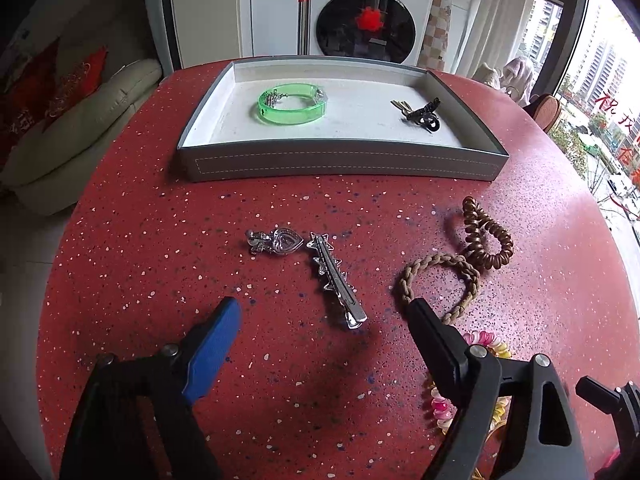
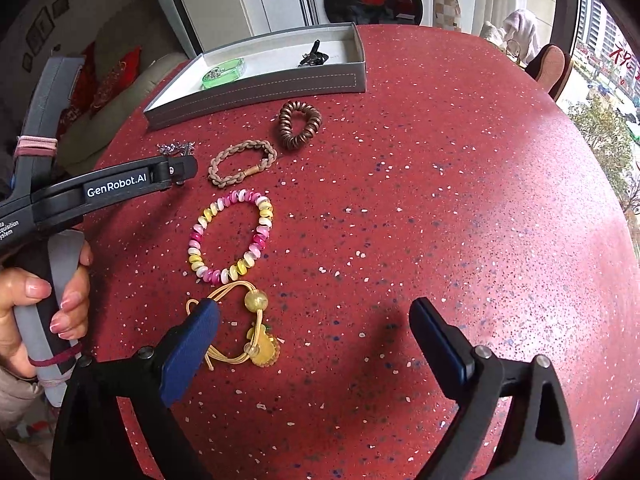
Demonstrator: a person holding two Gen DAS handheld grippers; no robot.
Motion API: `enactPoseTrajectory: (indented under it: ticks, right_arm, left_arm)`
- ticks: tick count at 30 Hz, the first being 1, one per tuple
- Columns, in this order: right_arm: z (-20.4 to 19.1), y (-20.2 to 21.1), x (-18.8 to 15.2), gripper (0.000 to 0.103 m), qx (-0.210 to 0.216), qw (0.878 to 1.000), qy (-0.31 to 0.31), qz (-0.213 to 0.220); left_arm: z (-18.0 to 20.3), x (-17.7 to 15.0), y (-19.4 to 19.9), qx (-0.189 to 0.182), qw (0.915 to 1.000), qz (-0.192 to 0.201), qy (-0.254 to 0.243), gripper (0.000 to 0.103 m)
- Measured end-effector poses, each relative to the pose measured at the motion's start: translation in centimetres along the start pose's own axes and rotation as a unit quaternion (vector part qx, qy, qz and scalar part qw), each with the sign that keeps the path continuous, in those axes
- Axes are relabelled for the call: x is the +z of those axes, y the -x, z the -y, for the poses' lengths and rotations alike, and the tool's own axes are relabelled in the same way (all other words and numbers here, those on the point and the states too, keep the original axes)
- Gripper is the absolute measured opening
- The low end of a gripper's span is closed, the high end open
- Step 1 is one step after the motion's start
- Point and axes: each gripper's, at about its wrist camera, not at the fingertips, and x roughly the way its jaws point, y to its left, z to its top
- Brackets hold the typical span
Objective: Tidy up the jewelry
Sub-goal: 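Move both tools back toward the jewelry left on the table, then grasp the silver spiked hair clip with the left tool while the right tool grasps the yellow cord bracelet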
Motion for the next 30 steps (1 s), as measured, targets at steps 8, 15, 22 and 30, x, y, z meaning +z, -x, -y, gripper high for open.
enactPoseTrajectory:
  ticks: [8, 15, 22, 30]
  right_arm:
    - [-1.6, -0.1, -0.9, 0.079, -0.014, 0.999, 0.030, 0.000]
    - [-3.7, -0.4, -1.6, 0.065, -0.042, 0.996, 0.083, 0.009]
    - [-4.2, -0.3, -1.5, 0.049, -0.033, 0.995, 0.099, 0.005]
    - [-4.9, -0.2, -1.6, 0.030, -0.027, 0.993, 0.111, 0.002]
  left_arm:
    - [0.4, -0.3, -0.9, 0.008, 0.9999, -0.007, 0.001, 0.093]
    - [0.8, -0.5, -0.7, 0.025, 0.9996, 0.002, -0.010, 0.083]
    - [0.6, -0.5, -0.5, 0.023, 0.9996, 0.006, -0.012, 0.063]
    - [-0.1, -1.1, -0.1, 0.017, 0.9997, 0.012, -0.009, 0.043]
